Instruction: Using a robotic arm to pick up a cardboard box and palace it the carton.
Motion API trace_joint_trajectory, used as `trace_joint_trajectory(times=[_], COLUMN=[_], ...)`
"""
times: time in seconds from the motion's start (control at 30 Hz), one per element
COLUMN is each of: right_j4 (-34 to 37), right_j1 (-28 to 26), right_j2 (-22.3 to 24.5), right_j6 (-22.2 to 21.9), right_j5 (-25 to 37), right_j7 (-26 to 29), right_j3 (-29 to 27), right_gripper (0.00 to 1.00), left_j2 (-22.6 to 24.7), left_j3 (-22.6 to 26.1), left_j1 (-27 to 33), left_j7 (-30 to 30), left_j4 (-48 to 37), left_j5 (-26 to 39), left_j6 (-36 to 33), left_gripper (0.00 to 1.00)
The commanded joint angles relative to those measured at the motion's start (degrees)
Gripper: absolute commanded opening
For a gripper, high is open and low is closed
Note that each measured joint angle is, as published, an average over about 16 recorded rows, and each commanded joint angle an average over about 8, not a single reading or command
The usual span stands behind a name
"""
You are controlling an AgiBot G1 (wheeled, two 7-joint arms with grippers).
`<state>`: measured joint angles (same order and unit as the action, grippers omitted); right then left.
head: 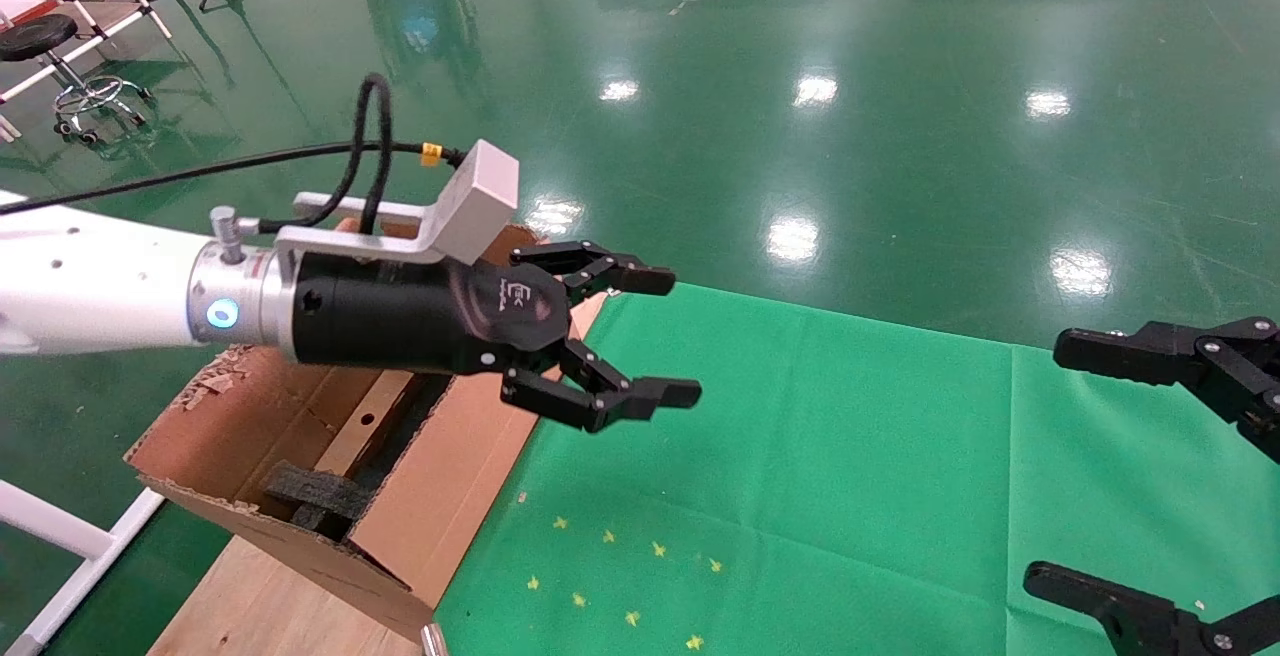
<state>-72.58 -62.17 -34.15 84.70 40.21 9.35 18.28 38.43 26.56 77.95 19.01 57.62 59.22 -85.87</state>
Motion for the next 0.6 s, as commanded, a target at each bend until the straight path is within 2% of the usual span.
trace_joint_trajectory(times=[0.03,0.6], right_j4=[0.00,0.01], right_j1=[0.00,0.00], right_j2=[0.00,0.01], right_j6=[0.00,-0.01], right_j5=[0.00,-0.02], right_j7=[0.00,-0.01], right_j3=[0.00,0.02], right_gripper=[1.00,1.00], left_j2=[-0.39,-3.43], left_j3=[-1.20,-10.63], left_j1=[-1.87,-16.59], left_j7=[-0.94,-8.24], left_j4=[1.82,16.18], left_j5=[-1.98,-17.61], left_j6=[0.02,0.15], left_gripper=[1.00,1.00])
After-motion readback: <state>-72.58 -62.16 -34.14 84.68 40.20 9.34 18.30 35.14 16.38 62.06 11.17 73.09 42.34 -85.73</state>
